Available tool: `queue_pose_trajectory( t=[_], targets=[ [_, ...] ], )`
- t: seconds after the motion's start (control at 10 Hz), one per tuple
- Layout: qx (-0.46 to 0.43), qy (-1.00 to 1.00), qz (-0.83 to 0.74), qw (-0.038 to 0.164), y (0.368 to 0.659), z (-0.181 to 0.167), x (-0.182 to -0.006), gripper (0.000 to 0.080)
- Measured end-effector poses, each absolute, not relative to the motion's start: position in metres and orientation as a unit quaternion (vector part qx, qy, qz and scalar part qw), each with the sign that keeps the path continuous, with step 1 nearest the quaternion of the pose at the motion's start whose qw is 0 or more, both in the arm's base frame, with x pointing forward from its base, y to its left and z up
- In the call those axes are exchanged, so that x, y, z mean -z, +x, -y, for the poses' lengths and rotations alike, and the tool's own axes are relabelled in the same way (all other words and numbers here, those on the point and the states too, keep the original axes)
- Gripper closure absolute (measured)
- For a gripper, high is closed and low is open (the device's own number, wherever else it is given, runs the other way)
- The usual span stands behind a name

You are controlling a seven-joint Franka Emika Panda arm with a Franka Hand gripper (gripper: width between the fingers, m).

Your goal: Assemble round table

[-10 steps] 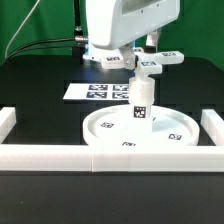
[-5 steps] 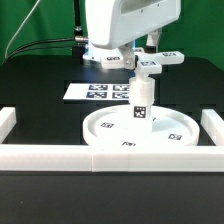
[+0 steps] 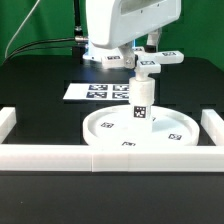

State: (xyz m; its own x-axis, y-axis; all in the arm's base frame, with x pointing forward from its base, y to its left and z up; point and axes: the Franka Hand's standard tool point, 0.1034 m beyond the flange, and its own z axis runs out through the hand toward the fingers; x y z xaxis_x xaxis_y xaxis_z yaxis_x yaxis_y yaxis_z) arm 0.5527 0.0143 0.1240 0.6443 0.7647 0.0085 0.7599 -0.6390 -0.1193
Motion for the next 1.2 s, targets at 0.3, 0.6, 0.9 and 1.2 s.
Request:
queue_pose_trajectory(
  t=[0.3, 0.6, 0.9, 1.2],
  targets=[
    [-0.026, -0.905, 0.42, 0.058, 0.551, -0.014, -0.117, 0.0357],
    [-0.032, -0.904, 0.422, 0.062, 0.548, -0.016, -0.107, 0.0357],
    [-0.03, -0.904, 0.421, 0.062, 0.55, -0.015, -0.107, 0.0357],
    [-0.03, -0.904, 0.421, 0.062, 0.55, -0.015, -0.107, 0.0357]
  ],
)
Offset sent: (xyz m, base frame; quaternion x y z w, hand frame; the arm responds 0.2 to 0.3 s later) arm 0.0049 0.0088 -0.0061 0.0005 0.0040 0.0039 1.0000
